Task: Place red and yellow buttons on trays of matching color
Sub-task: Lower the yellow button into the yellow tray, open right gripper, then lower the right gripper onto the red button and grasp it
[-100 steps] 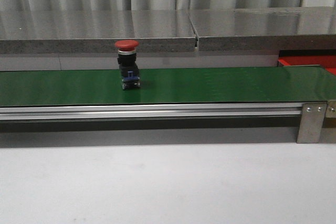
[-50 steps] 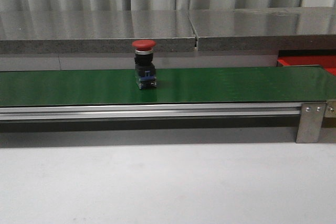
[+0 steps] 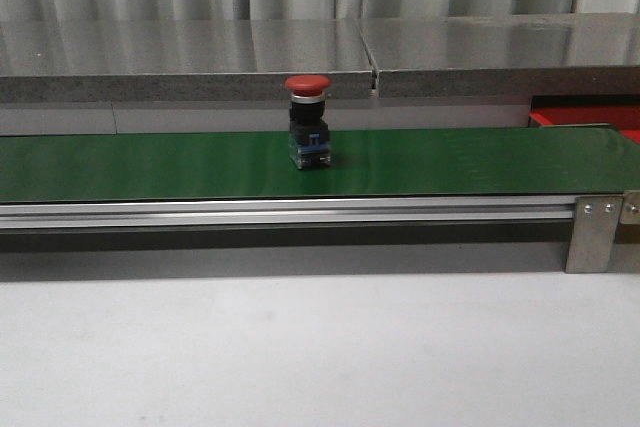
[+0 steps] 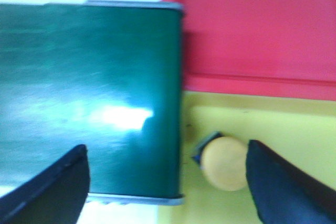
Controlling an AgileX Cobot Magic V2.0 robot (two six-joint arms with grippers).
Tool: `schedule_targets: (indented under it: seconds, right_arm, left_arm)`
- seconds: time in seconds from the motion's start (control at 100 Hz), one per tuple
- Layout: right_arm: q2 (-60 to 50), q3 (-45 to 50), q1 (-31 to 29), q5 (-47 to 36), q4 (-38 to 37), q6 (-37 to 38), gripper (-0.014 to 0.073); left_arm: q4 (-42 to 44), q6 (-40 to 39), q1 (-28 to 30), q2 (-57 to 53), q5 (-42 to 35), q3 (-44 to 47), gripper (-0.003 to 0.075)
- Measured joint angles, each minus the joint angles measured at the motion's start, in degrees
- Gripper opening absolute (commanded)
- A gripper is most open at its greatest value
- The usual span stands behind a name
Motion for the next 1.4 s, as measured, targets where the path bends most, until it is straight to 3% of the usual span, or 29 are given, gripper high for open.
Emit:
schedule_targets:
  seconds: [0.37, 0.82, 1.08, 1.26, 1.4]
  right_arm:
    - [2.7, -10.4, 12.0, 12.3, 0.0, -1.8, 0.0655]
    - [15.8, -25.5, 24.7, 23.4, 0.1, -6.2, 0.0655]
    - [21.7, -30.8, 27.0, 23.7, 0.1, -7.8, 0.0655]
    - [23.6, -32.0, 27.4, 18.8, 0.1, -7.9, 0.0652]
    - [24.6, -32.0, 27.4, 15.7, 0.1, -7.9, 0.0519]
  left_arm:
    - [0.0, 0.0, 0.0, 0.0, 0.0, 0.0, -0.0019]
    - [0.0, 0.0, 0.0, 0.0, 0.0, 0.0, -0.0019]
    - [0.0, 0.0, 0.0, 0.0, 0.0, 0.0, -0.0019]
    - [0.0, 0.0, 0.0, 0.0, 0.0, 0.0, -0.0019]
    - [0.0, 0.0, 0.0, 0.0, 0.0, 0.0, -0.0019]
